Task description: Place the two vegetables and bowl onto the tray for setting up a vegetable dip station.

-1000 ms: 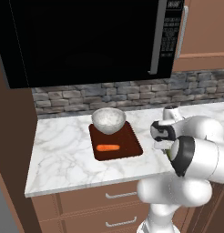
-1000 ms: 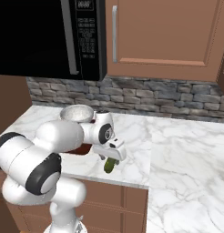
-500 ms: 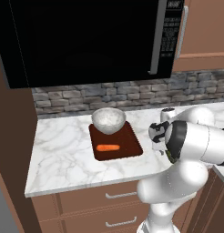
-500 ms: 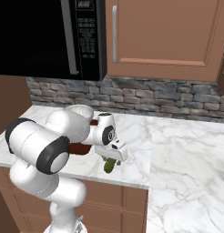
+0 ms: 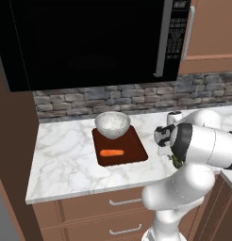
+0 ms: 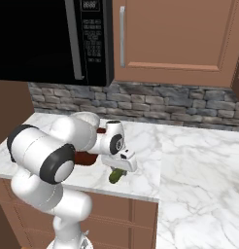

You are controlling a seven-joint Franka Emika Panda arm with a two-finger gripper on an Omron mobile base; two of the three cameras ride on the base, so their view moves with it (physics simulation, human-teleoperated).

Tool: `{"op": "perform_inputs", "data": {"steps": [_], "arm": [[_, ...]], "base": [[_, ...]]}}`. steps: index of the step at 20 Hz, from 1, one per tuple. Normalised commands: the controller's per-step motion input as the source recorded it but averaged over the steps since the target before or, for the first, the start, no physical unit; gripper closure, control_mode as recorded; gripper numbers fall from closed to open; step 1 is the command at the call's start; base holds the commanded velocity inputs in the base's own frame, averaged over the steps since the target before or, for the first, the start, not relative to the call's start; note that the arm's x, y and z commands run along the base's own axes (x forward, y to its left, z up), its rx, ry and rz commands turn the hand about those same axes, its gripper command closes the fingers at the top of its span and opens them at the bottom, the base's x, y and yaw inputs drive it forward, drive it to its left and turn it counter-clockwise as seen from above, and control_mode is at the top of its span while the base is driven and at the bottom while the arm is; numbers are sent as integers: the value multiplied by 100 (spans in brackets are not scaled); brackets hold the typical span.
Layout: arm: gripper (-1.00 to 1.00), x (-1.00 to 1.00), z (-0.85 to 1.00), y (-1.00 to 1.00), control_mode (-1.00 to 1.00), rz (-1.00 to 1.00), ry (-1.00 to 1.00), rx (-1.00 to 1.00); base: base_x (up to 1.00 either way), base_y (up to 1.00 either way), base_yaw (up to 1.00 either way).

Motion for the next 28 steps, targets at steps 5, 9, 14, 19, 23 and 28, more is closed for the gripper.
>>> {"op": "perform_inputs", "data": {"steps": [5, 9, 14, 19, 23, 28], "arm": [[100, -11, 9, 2, -100, 0, 0, 0], [100, -21, 26, 8, -100, 10, -3, 0], [100, -22, 33, 18, -100, 12, 0, 0], [100, -23, 30, 25, -100, 20, 0, 0], [100, -12, 31, 36, -100, 24, 8, 0], [100, -6, 29, 38, -100, 32, 10, 0]], "base": [[0, 0, 0], [0, 0, 0], [0, 0, 0], [0, 0, 0], [0, 0, 0], [0, 0, 0]]}}
